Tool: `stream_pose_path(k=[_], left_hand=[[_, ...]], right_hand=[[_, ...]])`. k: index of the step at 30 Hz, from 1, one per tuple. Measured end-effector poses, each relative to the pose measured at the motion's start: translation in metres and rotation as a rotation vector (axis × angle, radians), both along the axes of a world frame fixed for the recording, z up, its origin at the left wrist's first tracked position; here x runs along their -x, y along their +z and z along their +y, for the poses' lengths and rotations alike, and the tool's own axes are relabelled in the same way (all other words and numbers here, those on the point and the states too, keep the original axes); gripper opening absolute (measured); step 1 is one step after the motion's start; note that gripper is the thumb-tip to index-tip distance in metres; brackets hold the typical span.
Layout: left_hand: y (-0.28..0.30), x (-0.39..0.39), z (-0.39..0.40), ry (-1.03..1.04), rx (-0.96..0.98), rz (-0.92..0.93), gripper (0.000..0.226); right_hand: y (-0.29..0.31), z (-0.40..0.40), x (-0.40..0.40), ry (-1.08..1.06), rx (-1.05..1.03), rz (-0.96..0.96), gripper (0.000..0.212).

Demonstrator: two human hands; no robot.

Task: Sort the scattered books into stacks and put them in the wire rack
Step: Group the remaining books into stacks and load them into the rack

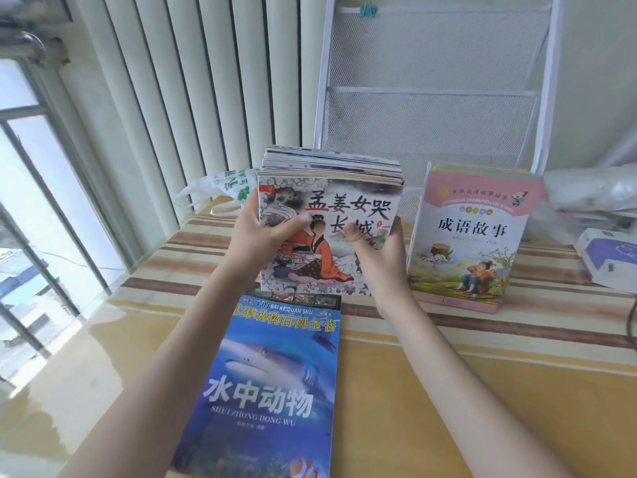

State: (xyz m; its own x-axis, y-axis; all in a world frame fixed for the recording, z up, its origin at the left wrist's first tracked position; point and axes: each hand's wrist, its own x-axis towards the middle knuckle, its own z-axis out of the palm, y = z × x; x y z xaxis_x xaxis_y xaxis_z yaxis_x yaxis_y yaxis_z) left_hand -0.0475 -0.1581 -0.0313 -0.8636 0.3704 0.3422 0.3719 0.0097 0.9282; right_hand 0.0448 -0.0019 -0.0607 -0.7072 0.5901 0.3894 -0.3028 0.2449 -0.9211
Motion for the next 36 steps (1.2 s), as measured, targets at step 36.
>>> stream_pose_path(k=[36], left_hand=[[-0.011,-0.08,-0.052,0.1,-0.2,0.003,0.068]], right_hand=[[0.025,-0.062,-0.048,-0.037,0.125,0.159,0.036]])
